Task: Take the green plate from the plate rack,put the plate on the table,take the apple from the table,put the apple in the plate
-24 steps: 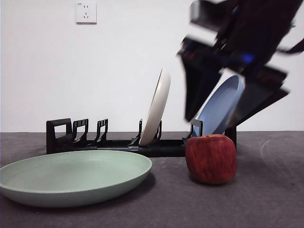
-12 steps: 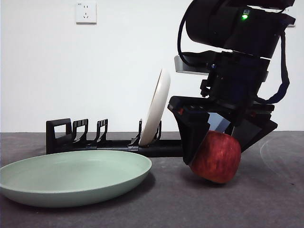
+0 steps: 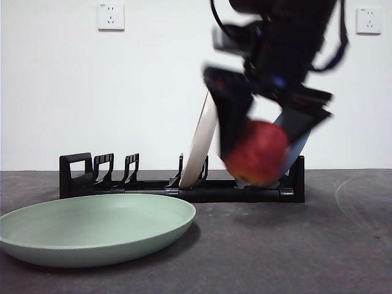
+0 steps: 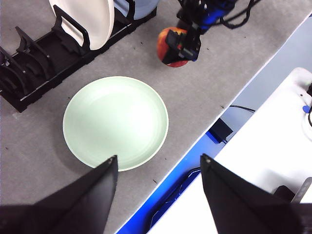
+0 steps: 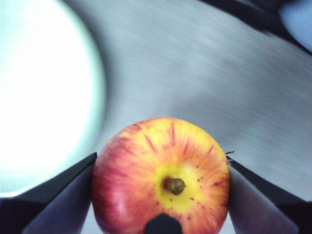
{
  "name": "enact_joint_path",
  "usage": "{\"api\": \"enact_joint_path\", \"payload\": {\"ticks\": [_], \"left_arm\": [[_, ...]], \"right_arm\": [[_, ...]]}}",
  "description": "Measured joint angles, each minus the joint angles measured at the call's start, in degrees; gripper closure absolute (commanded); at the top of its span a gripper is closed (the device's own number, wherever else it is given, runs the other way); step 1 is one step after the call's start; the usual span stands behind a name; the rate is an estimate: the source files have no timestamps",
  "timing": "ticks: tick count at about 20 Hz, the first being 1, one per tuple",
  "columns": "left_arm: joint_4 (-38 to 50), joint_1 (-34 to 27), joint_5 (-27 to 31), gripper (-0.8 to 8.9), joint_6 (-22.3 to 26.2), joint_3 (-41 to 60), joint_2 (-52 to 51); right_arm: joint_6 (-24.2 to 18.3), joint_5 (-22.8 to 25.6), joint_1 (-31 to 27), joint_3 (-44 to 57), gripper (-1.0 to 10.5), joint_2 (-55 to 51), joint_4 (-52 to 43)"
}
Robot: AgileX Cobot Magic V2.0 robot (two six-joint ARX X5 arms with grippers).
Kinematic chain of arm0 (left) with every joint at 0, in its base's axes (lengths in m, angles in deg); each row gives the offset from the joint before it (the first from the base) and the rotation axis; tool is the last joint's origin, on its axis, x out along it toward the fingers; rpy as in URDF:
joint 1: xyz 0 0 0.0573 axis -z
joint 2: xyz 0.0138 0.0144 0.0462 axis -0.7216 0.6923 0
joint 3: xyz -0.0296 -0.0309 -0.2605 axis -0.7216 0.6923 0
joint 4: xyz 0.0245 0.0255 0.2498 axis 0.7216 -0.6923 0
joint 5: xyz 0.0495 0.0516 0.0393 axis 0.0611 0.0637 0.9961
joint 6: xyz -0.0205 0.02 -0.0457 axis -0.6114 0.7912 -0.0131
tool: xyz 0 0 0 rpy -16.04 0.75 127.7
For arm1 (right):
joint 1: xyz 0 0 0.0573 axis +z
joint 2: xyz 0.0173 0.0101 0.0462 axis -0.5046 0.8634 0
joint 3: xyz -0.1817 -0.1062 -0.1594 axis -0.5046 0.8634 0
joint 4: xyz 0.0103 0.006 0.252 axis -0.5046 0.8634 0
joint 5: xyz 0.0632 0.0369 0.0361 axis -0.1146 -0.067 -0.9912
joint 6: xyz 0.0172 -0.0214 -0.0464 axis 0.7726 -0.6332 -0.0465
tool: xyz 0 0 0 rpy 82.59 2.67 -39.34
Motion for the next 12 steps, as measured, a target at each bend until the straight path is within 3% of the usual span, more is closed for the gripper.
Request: {"api": "enact_joint_path", "payload": {"ticks": [3,8,12], "left_arm": [[0.0,0.0,0.0,5.27,0.0,0.0,0.0],[0.0,0.0,0.0,5.27,0.0,0.0,-0.77],[-0.02,0.0,0.0,5.27,0.0,0.0,-2.49]], "right_arm": [[-0.02,-6.86,3.15,-6.14,9.2,0.0,-0.59],[-0.24,-7.21,11.69,-10.88,9.5,0.0,-7.98],[-0.22,-6.64,15.15,-11.08,9.5,3.15,-14.1]]}}
